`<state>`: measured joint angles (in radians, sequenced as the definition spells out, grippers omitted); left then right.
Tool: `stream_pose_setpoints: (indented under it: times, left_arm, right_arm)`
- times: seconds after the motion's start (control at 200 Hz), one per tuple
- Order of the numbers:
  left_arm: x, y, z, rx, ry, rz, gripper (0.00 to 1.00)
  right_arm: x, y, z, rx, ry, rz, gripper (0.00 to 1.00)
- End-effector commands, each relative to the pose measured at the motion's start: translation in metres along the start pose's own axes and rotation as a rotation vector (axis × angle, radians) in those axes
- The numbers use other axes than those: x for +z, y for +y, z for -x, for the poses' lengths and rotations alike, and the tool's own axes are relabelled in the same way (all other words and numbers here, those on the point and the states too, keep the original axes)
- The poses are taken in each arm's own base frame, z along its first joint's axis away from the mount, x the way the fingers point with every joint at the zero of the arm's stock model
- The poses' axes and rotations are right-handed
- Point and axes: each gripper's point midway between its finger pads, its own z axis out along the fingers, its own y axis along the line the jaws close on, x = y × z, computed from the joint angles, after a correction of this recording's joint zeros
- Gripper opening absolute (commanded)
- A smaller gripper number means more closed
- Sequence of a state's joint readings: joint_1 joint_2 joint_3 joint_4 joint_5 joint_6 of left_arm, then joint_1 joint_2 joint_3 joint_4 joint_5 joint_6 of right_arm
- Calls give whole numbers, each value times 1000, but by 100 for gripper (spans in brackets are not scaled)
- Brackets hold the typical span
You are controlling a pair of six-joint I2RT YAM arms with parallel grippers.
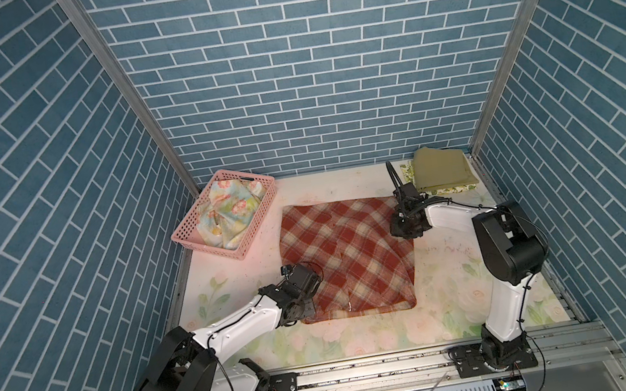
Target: Fold and stack the skirts
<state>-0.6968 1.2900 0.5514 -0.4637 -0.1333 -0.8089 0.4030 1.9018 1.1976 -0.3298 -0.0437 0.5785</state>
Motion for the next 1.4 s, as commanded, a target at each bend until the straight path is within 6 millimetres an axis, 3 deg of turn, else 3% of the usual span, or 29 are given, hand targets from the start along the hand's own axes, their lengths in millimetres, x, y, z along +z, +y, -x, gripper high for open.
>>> stream_pose_setpoints:
  times: [0.0, 0.05, 0.15, 0.265, 0.51, 0.655, 0.87, 0.96, 1.015, 1.19, 1.395]
  left_arm:
    - [16, 5, -14, 18, 52, 14, 0]
    - [16, 5, -14, 17, 50, 14, 0]
    - [16, 6, -13, 17, 44, 13, 0]
    - [16, 8, -14, 21, 47, 24, 0]
    - [19, 17, -14, 5, 57, 38, 0]
    - [19, 21, -13, -3, 58, 42, 0]
    - [19, 19, -8, 4, 58, 40, 0]
    - [19, 18, -7, 3, 58, 36, 0]
    - [19, 17, -7, 3, 56, 35, 0]
    - [21, 15, -5, 5, 53, 29, 0]
    - [24, 10, -1, 14, 49, 21, 0]
  right_arm:
    - [10, -5, 1, -32, 24, -83, 31]
    - [14, -10, -2, -31, 32, -105, 24]
    - [18, -14, -5, -36, 48, -123, 0]
    - [4, -10, 3, -39, 8, -111, 0]
    - [-54, -3, 30, -30, -76, -13, 0]
    - [-70, -31, 30, 20, -86, 37, 0]
    - [-62, -72, 23, 64, -65, 22, 0]
    - [-73, -74, 22, 58, -84, 12, 41]
    - [-82, -72, 19, 61, -100, 20, 53]
    - [-105, -62, -19, 32, -86, 18, 57]
    - [-105, -47, -81, 18, -29, 12, 53]
